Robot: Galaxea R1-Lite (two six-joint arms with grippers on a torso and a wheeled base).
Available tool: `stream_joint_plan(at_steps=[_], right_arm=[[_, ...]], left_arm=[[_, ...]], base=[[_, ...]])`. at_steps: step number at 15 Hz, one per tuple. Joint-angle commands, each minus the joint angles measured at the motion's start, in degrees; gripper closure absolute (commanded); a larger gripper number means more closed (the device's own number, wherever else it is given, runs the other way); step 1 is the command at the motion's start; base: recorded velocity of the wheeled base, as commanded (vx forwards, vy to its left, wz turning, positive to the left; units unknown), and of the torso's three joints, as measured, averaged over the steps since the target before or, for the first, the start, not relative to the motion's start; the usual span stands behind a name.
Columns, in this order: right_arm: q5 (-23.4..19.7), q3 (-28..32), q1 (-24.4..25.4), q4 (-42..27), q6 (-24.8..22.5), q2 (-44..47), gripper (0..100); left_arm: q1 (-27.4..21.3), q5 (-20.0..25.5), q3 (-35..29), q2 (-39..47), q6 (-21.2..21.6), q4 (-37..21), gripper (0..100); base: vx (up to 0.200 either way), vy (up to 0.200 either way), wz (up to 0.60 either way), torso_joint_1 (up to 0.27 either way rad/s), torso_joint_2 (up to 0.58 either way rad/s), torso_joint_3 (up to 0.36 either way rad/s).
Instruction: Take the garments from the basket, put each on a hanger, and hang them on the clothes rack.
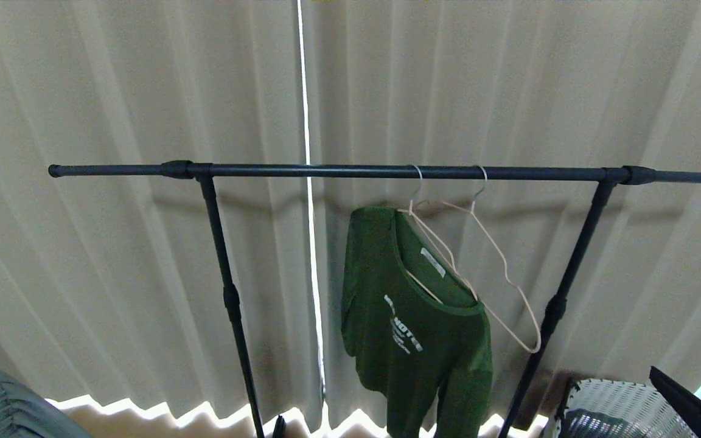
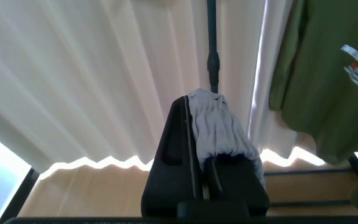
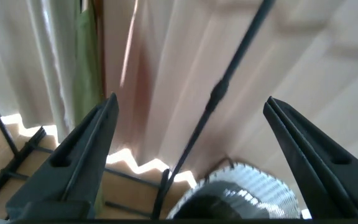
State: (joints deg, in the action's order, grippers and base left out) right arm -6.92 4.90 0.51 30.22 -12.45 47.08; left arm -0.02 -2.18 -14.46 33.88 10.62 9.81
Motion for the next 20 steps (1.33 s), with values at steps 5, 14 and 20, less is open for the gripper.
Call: stream_joint_plan(at_steps=[5,14,20], right_arm=[[-0.28,0.81,0.02,-0.25,1.46,0.38,0],[5.34,19.97,16.36,-10.88,7.0,22.27,0],[11.85,29.55,18.65,-10.88,7.09,40.2,0]], left_arm=[[-0.42,-0.02,0.57,-1.01,1.16,0.03,100],[-11.49,-0.19,1.71,-6.81,1.95,-0.5,100],[-11.31,-0.19,1.71,-6.9,1.95,-0.58,100]], base=[[0.12,0.0,0.0,0.002,0.0,0.002],[0.0,0.0,0.0,0.0,0.0,0.0],[0.0,0.0,0.0,0.0,0.0,0.0]])
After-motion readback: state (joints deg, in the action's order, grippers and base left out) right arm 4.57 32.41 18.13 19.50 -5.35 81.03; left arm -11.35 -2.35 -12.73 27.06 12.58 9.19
